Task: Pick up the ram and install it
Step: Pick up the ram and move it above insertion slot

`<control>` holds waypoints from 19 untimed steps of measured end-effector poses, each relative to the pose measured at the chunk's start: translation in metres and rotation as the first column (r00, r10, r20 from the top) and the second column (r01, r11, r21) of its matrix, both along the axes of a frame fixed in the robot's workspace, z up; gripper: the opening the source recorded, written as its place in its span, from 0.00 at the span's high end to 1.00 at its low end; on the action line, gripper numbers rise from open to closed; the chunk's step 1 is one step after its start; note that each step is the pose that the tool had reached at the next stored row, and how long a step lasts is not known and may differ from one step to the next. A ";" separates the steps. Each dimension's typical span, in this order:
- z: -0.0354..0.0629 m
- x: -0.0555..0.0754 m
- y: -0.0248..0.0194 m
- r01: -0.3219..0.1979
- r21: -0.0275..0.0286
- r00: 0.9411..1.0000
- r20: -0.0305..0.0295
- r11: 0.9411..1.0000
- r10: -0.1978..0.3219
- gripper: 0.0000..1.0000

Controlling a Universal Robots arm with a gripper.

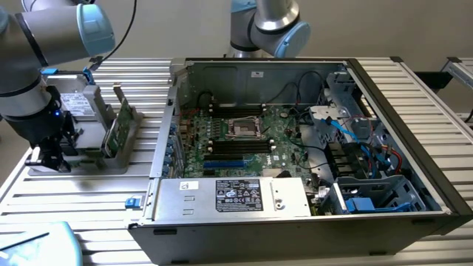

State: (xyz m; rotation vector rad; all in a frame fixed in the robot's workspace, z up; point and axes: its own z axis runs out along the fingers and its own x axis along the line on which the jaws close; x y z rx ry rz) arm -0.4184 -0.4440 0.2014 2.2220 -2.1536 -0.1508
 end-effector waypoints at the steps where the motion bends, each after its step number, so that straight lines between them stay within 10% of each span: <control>1: -0.0010 0.000 0.0000 0.000 0.000 1.000 -0.001 1.000 0.000 0.51; 19: -0.0133 0.000 0.0000 0.001 0.003 1.000 -0.006 1.000 -0.001 0.51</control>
